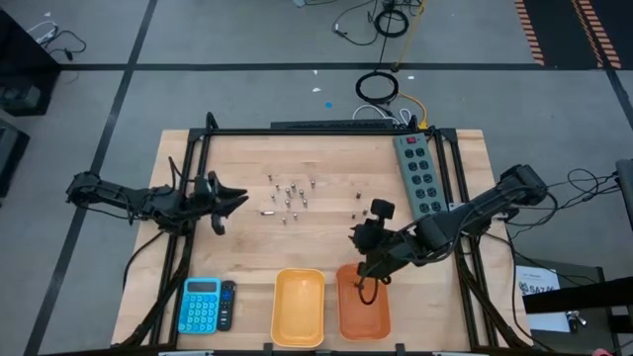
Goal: Sort batteries
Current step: Put the black battery into the orange bin
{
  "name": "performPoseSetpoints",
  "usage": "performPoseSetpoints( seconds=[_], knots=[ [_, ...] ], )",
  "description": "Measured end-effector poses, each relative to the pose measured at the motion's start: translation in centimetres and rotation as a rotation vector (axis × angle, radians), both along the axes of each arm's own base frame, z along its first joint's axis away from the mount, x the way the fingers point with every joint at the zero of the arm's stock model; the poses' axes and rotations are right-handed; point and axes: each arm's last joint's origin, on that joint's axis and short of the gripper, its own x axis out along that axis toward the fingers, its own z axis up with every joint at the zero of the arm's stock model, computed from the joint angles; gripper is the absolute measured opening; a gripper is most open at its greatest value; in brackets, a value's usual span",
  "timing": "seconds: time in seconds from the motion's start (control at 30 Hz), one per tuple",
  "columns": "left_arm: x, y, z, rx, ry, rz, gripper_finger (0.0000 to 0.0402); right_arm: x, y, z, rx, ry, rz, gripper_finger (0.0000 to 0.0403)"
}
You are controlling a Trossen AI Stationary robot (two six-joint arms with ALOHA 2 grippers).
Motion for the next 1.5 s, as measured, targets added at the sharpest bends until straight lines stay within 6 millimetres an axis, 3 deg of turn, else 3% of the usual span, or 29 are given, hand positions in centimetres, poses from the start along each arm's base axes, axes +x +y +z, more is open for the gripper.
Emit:
performPoseSetpoints(
  seconds=[0.2,0.37,0.57,0.73,0.9,1.17,1.3,1.5],
  knots=[
    [-0.1,-0.4,0.1,-0.039,-0.016,-0.024,0.0099,-1.0,1.5,0.1,0.032,-0.031,-0.003,0.0082],
    [0.2,-0.6,1.1,-0.014,0.06,0.004,0.0099,-3.6,2.1,-0.5,-0.012,0.073,-0.071,0.0082],
    [0.8,-0.6,4.0,0.035,0.183,0.016,0.0099,-6.1,1.1,1.2,0.006,0.064,-0.122,0.0082],
    [1.5,-0.9,4.3,0.044,0.214,-0.087,0.0099,-7.4,0.1,2.1,0.019,0.031,-0.108,0.0082],
    [2.1,-1.1,3.9,0.055,0.252,-0.088,0.0099,-8.6,-0.8,1.1,0.054,-0.006,-0.105,0.0082],
    [2.7,-1.2,4.9,0.1,0.152,-0.054,0.0099,-10.1,-2.9,-1.0,0.115,-0.015,-0.134,0.0082],
    [2.7,-1.2,5.1,0.096,0.132,-0.054,0.0099,-10.2,-4.2,-1.2,0.17,0.009,-0.167,0.0082],
    [2.8,-1.6,4.9,0.029,0.135,-0.097,0.0099,-10.1,-4.6,-1.5,0.19,0.037,-0.2,0.0082]
  ],
)
